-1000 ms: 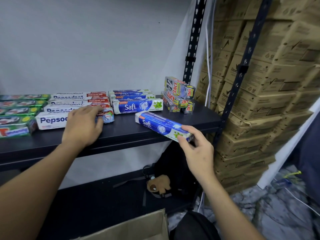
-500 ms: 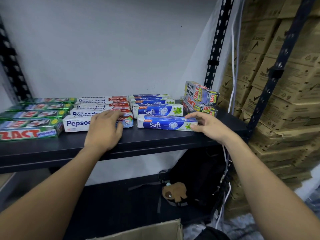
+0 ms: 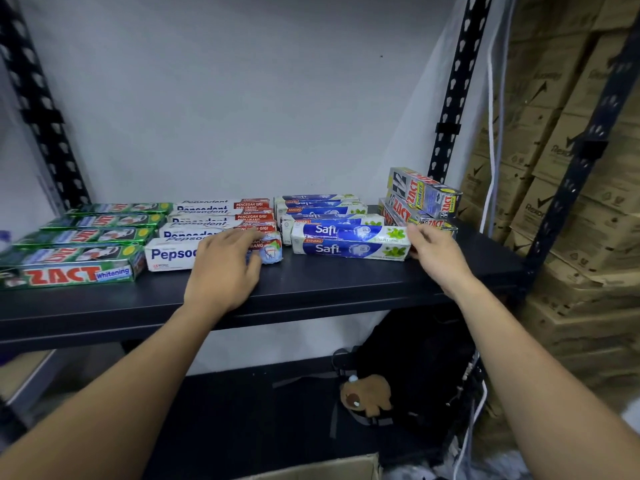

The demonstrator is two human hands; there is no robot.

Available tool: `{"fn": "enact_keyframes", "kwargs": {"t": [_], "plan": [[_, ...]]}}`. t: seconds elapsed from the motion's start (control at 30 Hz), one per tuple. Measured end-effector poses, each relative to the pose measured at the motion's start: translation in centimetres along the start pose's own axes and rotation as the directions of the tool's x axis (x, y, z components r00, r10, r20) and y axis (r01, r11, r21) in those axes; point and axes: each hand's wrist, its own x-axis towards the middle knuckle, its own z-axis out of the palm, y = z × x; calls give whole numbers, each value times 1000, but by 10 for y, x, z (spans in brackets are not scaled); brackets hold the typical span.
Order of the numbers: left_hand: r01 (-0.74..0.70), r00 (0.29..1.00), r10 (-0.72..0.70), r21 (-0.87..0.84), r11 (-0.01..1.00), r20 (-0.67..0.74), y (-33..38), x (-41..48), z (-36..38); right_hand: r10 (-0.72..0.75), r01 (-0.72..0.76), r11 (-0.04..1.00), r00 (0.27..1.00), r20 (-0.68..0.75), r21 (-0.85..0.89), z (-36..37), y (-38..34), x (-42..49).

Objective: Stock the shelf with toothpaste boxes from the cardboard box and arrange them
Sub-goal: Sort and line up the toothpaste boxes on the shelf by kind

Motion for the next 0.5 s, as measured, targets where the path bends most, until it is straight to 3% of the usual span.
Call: {"fn": "enact_keyframes", "kwargs": {"t": [0.17, 0.33, 0.5], "plan": [[6, 1000, -6, 1, 1000, 5, 1, 0, 0, -15, 10, 998, 997, -76, -60, -1, 0, -4], [15, 1000, -15, 6, 1000, 11, -1, 0, 0, -89, 46, 971, 980, -179, -233, 4, -5, -11], [8, 1000, -8, 12, 1000, 5, 0, 1, 0, -40, 9, 977, 990, -139, -215, 9, -15, -17]]}}
